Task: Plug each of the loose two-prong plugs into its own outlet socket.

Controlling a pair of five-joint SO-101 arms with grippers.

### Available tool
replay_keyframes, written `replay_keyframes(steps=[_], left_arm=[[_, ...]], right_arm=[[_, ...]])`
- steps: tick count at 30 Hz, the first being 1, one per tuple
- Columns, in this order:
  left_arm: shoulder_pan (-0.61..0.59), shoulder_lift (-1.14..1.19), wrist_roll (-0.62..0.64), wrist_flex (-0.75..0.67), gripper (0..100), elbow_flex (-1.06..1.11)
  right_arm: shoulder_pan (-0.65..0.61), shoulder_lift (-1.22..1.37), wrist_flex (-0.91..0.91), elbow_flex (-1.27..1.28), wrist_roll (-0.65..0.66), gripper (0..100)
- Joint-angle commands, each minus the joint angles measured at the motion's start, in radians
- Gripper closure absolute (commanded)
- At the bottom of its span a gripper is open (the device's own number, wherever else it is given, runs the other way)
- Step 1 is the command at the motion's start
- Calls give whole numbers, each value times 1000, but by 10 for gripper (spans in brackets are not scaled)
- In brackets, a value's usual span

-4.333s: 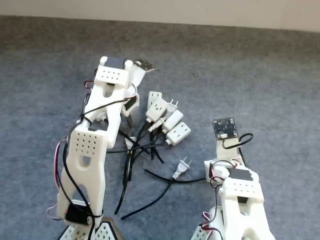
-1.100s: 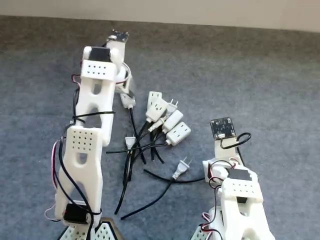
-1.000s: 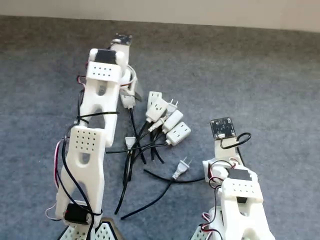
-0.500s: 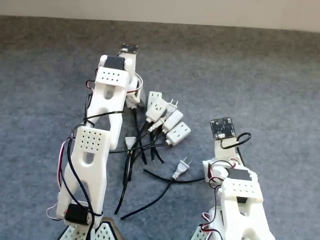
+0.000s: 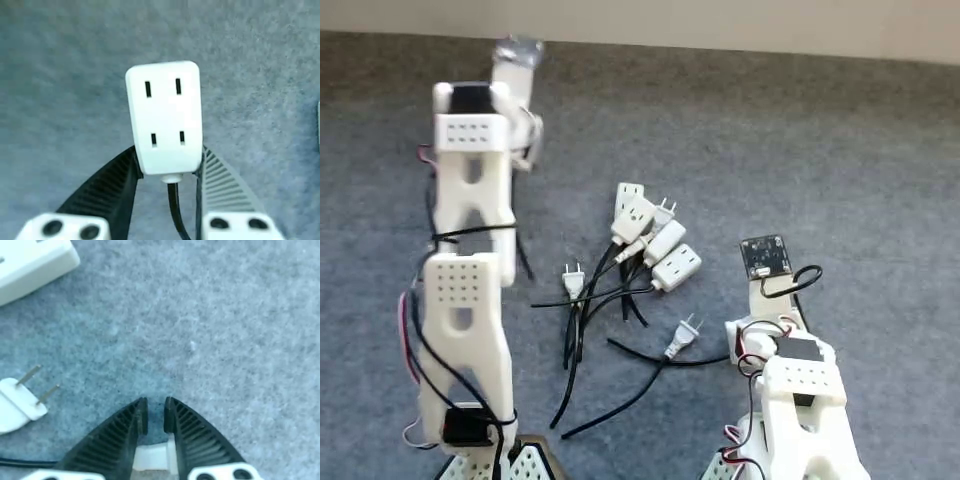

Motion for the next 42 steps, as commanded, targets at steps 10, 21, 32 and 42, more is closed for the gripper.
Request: replay_keyframes(steps=[10,21,32,42], left_arm=[[-91,-773,-852,41,948,776],[-170,-1365,-1336,-310,950,1966],[-248,-1422,-1511,-671,949,2428],[-254,-1432,-1355,-712,700,2390]], right_arm=[[-13,2,-16,-4,9,926],[-8,-4,-8,-5,3,926],[-7,-7,76,-25,3,926],[-7,-7,186,-105,5,926]])
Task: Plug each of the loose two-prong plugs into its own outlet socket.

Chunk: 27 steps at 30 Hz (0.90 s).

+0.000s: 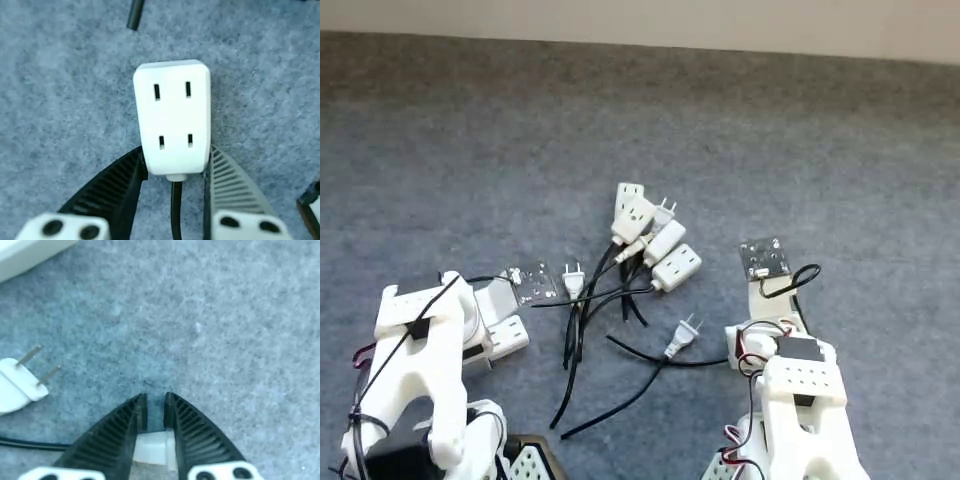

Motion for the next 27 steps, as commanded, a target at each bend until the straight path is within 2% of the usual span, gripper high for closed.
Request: replay_keyframes(steps=[1,6,8,10,15,19,22,27], left_arm=[[-12,-7,-218,9,709,-77],[15,-7,-110,58,745,-193],[21,-7,-44,58,745,-232],[21,-7,40,55,747,-278],[-22,-2,224,55,747,-386],[-105,2,313,55,747,-449],[-180,4,324,54,747,-458],[-255,4,322,54,747,-452]], right_arm=[[-7,-5,125,-110,3,926],[-10,-5,306,-280,11,926],[-18,-2,366,-351,64,926],[-59,1,421,-403,183,926],[-234,4,555,-372,635,926],[-249,4,644,-403,856,926],[-245,5,615,-378,944,926],[-249,5,455,-248,956,926]])
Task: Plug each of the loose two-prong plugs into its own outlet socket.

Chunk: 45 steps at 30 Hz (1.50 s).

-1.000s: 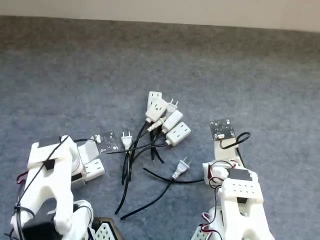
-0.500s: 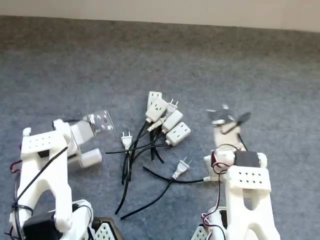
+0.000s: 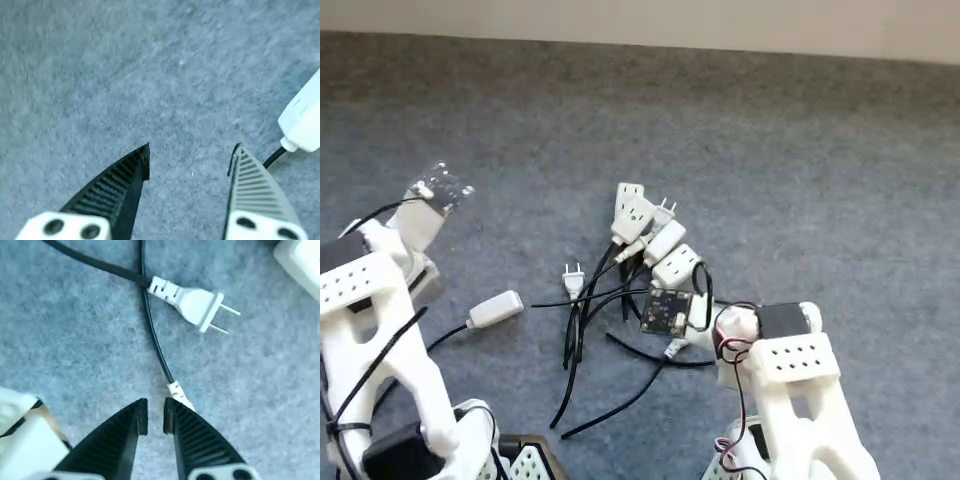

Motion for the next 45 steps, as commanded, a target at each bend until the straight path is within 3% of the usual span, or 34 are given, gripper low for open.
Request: replay_keyframes(steps=[1,9,18,28,36,45], left_arm=[[-64,-2,8,5,747,-30],[-134,-2,8,8,747,-30],[-165,-2,8,11,747,-28],[-156,-1,8,-6,747,1],[-156,-1,8,-166,747,108],[-165,-12,8,-172,748,102]], right_arm=[[-8,4,-117,62,25,926],[18,4,-275,197,94,926],[182,-7,-289,163,153,926],[157,-7,-193,44,146,926],[140,4,-202,-16,152,926],[145,205,-401,70,152,926]])
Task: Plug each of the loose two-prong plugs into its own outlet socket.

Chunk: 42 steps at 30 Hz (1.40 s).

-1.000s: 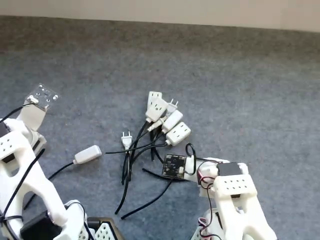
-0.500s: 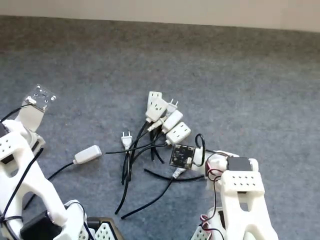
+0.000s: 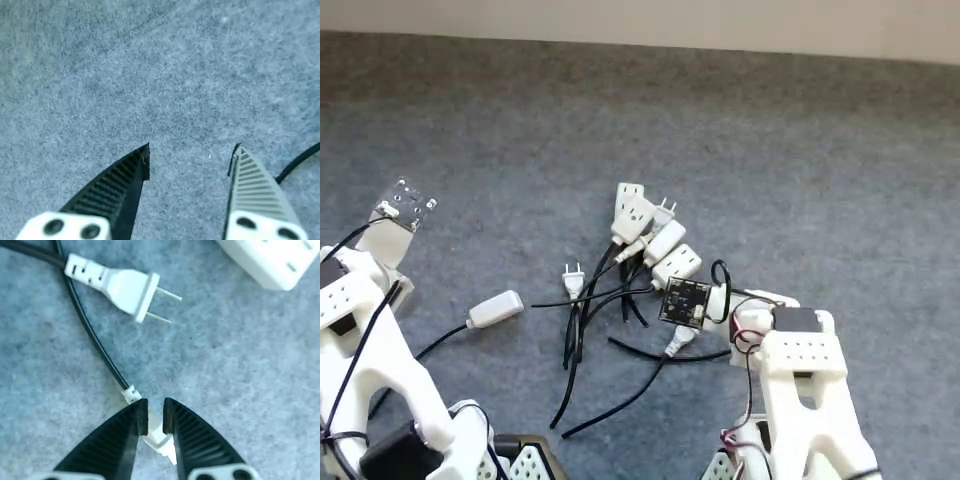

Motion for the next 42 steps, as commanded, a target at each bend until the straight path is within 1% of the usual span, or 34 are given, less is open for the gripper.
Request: replay_keyframes(steps=[1,4,7,9,13,16,20,24,31,38,39,40,41,42], left_arm=[[-5,-15,8,-15,748,-8],[-5,-15,8,-17,748,-8],[-5,-15,8,-17,748,-8],[-5,-15,8,-17,748,-8],[-5,-15,8,-17,748,-8],[-5,-15,8,-17,748,-8],[-5,-15,8,-12,748,-7],[-15,-15,8,-11,748,-2],[-64,-15,8,-17,748,-7],[-61,-15,8,-15,748,-7],[-62,-15,8,-15,748,-7],[-62,-15,8,-15,748,-7],[-64,-15,8,-15,748,-7],[-64,-15,8,-15,748,-7]], right_arm=[[-13,124,-70,-8,14,925],[-12,193,-71,-31,14,925],[-12,200,-64,-35,14,924],[-13,197,-13,-50,17,924],[-15,151,140,-105,72,924],[-15,99,196,-113,100,923],[-13,77,202,-111,101,859],[-13,77,200,-110,100,843],[-12,67,188,2,101,843],[-12,74,22,107,97,843],[-12,74,4,113,77,844],[-12,74,-15,119,43,851],[-12,74,-33,117,5,882],[-12,74,-45,117,-35,940]])
